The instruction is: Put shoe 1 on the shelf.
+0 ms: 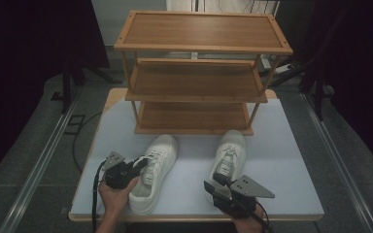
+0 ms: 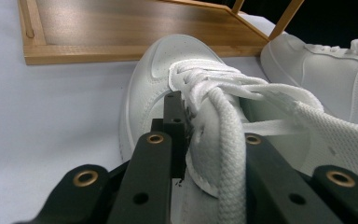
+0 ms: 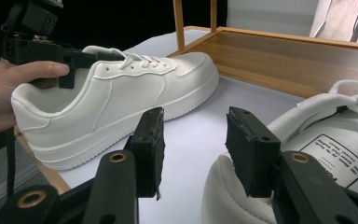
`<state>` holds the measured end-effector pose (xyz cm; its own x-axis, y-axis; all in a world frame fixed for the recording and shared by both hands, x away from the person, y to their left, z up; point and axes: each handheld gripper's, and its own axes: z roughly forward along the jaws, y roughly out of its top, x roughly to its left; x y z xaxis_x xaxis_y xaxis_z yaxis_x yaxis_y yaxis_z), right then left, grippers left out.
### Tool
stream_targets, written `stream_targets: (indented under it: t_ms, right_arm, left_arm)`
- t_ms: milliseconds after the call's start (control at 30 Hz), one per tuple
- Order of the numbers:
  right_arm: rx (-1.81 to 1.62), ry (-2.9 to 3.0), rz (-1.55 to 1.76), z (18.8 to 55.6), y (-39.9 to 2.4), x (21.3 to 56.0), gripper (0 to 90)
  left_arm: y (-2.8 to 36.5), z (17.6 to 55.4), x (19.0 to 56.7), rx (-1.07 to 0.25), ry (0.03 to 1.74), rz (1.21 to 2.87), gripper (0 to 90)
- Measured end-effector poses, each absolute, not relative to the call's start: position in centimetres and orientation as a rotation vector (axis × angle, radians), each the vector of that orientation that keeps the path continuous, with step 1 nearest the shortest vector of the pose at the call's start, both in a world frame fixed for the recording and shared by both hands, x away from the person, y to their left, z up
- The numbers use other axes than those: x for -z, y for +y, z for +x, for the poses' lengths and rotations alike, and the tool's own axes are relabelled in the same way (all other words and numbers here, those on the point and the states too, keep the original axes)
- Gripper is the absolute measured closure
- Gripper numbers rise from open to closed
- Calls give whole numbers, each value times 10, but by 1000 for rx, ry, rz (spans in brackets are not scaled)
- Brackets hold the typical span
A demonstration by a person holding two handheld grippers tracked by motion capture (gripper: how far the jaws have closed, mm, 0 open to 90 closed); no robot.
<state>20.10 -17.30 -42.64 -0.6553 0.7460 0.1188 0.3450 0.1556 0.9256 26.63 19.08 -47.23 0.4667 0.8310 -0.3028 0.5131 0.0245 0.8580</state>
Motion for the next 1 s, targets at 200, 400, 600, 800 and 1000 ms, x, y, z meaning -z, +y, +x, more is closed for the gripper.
stream_targets:
  t_ms: [200, 400, 600, 800, 1000]
  right_arm:
    - [-1512, 2049, 1049, 201, -177, 425, 562]
    - [-1519, 2032, 1052, 201, -179, 423, 562]
    - [-1530, 2018, 1062, 200, -181, 421, 562]
    - [-1533, 2009, 1063, 201, -183, 420, 562]
    - [-1535, 2002, 1061, 201, -185, 419, 561]
  left_arm:
    - [197, 263, 469, -298, 1152, 1578, 816]
    - [194, 257, 455, -267, 1084, 1543, 816]
    - [186, 254, 436, -237, 1012, 1532, 816]
    - [175, 256, 421, -217, 967, 1519, 816]
    - [165, 262, 410, -188, 957, 1474, 815]
